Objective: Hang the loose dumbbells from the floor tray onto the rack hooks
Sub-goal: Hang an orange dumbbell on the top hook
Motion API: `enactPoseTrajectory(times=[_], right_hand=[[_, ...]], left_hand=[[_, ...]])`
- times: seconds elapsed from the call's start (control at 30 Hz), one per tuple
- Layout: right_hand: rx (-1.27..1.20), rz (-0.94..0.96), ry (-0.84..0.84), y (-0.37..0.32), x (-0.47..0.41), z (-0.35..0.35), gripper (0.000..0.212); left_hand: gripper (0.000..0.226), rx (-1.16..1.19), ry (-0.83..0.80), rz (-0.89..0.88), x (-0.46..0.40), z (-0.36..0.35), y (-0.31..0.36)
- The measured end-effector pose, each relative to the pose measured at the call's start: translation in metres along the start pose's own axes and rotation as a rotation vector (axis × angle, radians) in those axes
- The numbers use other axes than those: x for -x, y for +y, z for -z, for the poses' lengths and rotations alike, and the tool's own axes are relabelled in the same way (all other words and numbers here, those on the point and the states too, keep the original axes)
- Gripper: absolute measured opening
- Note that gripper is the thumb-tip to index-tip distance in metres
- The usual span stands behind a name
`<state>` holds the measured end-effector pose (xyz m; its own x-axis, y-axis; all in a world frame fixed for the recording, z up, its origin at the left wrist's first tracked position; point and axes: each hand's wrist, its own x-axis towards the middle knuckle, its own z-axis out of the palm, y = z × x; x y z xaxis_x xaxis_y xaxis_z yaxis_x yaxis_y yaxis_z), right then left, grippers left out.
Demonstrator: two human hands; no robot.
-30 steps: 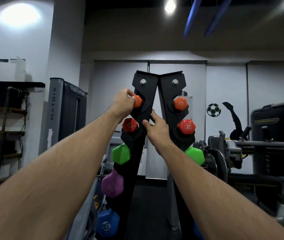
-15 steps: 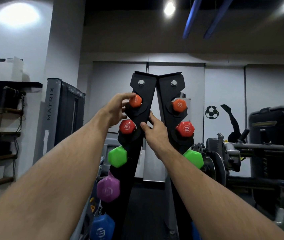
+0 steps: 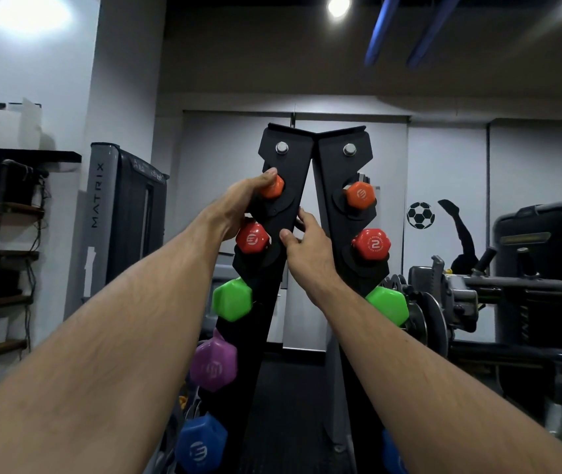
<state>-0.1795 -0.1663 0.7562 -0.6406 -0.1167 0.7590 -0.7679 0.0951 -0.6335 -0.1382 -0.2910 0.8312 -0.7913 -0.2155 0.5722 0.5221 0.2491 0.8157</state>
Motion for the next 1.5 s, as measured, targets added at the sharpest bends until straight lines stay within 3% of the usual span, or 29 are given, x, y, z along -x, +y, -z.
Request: enactPoseTrajectory(times=[0.27,0.43,0.57,0.73,0.87,1.1,1.27,1.5], right_hand=[[0.002,0.007,-0.019,-0.005,0.005,0.006,0.051],[0.013,0.006,-0.043,-0.007,0.006,0.008,0.051],[0.025,-0.010,-0.056,-0.011,0.006,0.010,0.049],[0.048,-0.020,-0.053,-0.012,0.007,0.009,0.047],[0.049,-0.032,-0.079,-0.012,0.005,0.011,0.051],[0.045,-0.026,-0.083,-0.006,0.002,0.010,0.053],[0.035,-0.017,-0.091,-0.003,0.001,0.010,0.058],[0.011,-0.016,-0.103,-0.007,0.005,0.012,0.056]], left_hand=[[0.029,0.028,0.009,-0.041,0.003,0.003,-0.010],[0.044,-0.010,0.015,-0.130,0.002,0.010,-0.013],[0.042,-0.087,-0.025,-0.162,0.007,0.013,-0.013],[0.049,-0.057,0.050,-0.163,0.007,0.006,-0.003],[0.040,-0.164,0.038,-0.183,0.000,0.005,-0.006],[0.026,-0.067,-0.007,-0.176,-0.003,0.010,-0.008],[0.034,-0.093,-0.052,-0.153,-0.002,0.015,-0.007],[0.037,-0.109,0.057,-0.175,0.004,0.001,-0.008]])
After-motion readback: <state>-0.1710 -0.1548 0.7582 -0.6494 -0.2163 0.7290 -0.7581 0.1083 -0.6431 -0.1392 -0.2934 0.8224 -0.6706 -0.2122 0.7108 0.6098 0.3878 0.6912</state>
